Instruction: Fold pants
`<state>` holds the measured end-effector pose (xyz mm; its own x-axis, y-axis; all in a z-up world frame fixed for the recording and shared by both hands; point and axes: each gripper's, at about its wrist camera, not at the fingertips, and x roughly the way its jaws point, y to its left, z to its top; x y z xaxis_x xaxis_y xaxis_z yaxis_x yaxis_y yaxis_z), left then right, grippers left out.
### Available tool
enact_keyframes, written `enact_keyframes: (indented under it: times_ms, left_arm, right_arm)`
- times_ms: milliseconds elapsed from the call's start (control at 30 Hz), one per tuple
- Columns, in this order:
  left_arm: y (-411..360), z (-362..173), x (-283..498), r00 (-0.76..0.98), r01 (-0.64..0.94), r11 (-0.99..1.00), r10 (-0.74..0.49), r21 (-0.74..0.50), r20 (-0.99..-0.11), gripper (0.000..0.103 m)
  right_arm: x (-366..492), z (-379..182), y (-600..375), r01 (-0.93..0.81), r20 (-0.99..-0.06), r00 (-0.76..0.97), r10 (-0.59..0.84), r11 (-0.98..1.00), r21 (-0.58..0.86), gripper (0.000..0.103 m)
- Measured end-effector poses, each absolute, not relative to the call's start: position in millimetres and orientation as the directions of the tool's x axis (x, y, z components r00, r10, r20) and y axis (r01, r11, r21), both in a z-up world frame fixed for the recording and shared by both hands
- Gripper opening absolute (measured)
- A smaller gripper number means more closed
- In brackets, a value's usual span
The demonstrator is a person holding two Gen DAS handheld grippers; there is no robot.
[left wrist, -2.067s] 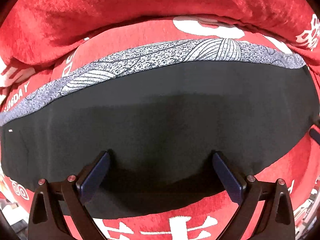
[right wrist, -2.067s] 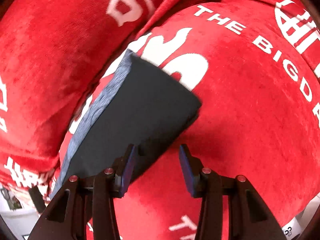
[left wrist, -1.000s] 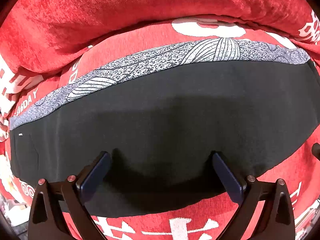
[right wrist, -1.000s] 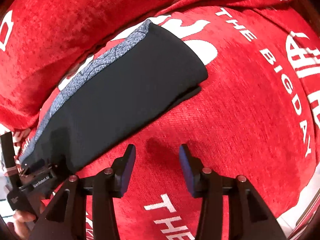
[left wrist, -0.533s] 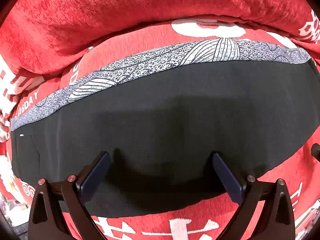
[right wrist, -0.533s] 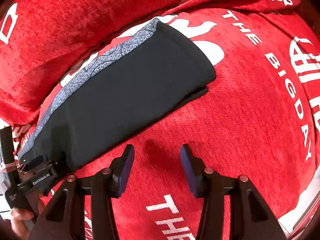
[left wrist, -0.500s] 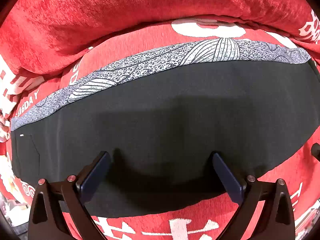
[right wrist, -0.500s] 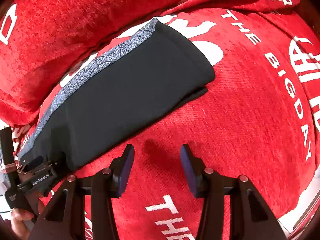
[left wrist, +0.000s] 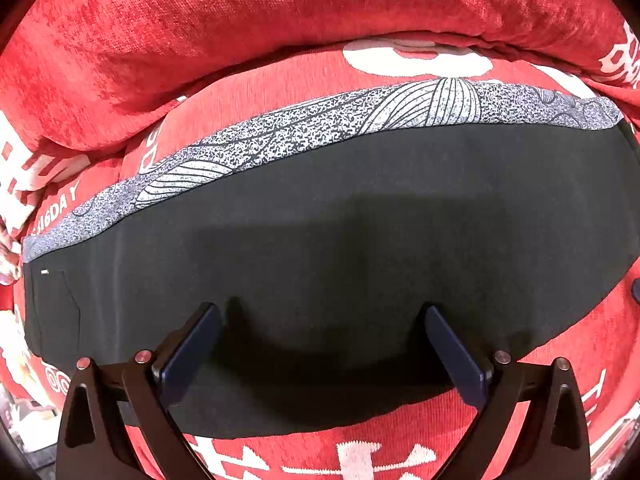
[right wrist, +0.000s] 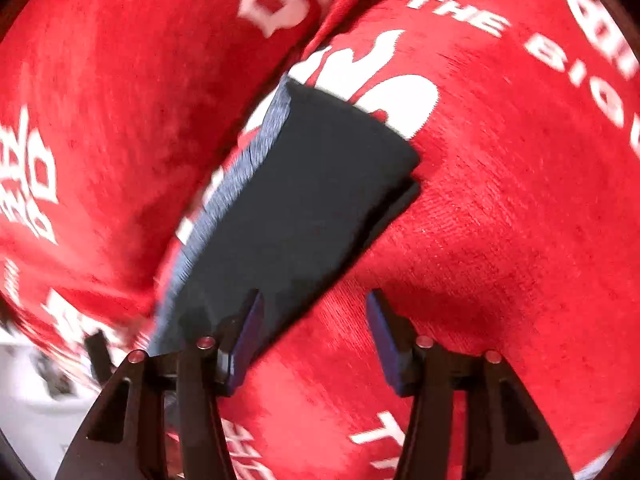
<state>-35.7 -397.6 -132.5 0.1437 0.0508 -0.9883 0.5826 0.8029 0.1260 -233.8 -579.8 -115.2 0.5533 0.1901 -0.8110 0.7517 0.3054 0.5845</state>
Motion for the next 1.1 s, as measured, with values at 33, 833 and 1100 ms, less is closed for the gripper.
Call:
enact_keyframes:
  times_ms: [33, 833, 1100]
  left_arm:
    - [-398, -133, -36, 0.143, 0.582, 0.804, 0.051, 0.126, -0.988, 0.103]
    - [-417, -95, -13, 0.231, 0.553, 0.829, -0.058, 0.082, -0.971, 0.102]
    - [-431, -142, -16, 0.186, 0.524, 0.85, -0.052, 0.055, -0.981, 0.103]
  right_arm:
    - [-238, -118, -581, 0.742, -0.794, 0.577, 0.189, 0.286, 0.607, 0.057]
    - [-185, -114, -601, 0.622, -0.69, 0.693, 0.211, 0.309, 0.719, 0.015]
    - [-159, -64, -571, 0.554, -0.719, 0.671, 0.179, 0.524, 0.647, 0.015]
